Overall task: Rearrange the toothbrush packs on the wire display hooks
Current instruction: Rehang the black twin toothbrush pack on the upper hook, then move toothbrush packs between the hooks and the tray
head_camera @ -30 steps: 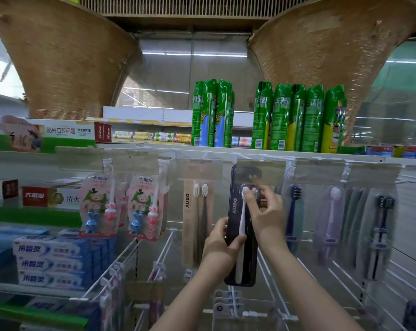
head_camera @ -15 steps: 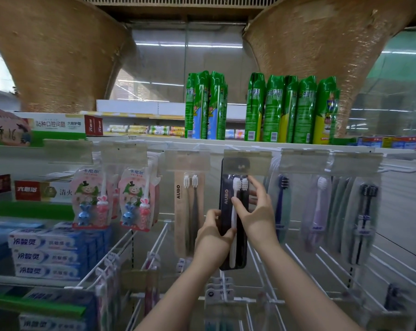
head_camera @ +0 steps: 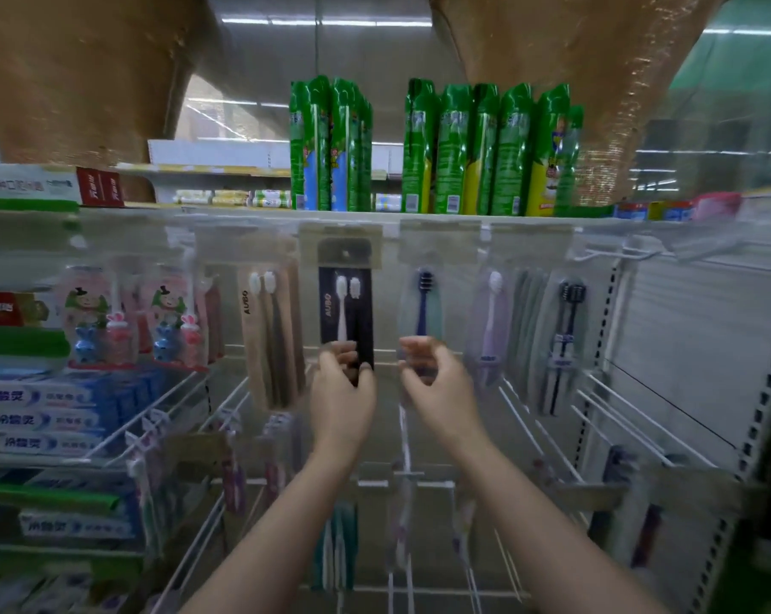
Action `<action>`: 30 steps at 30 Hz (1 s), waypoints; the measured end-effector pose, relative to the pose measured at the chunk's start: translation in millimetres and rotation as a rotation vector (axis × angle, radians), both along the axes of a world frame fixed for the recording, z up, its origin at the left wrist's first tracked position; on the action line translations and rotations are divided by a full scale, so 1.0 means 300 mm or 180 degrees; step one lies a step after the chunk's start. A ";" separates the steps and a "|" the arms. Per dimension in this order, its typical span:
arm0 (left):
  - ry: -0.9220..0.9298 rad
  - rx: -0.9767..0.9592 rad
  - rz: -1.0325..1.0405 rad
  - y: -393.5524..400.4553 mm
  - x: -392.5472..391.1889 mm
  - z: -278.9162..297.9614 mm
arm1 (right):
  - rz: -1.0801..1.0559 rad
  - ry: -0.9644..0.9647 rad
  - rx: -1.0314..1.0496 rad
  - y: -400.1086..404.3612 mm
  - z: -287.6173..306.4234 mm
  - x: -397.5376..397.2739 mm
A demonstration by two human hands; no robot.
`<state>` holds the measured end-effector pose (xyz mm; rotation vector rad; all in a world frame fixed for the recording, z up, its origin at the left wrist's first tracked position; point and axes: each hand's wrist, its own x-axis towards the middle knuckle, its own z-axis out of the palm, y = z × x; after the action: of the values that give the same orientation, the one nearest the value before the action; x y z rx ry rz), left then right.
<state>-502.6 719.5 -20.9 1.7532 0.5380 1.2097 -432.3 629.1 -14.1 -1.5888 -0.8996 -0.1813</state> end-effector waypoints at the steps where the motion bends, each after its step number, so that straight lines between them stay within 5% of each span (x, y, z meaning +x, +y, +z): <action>1: -0.0085 -0.0065 -0.0166 -0.040 0.004 -0.009 | 0.0070 0.0040 -0.0011 -0.039 -0.015 0.000; 17: 0.0460 -0.0746 -0.1091 -0.667 0.106 -0.458 | -0.0068 0.0935 -0.0421 -0.657 -0.510 0.062; 30: 0.1393 -0.1049 -0.1627 -0.841 0.143 -0.926 | -0.0642 0.1808 -0.0797 -0.905 -0.995 0.044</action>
<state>-459.9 467.3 -298.7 1.7230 0.4650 0.3590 -419.0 357.8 -312.5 -1.8293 -0.3273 0.2444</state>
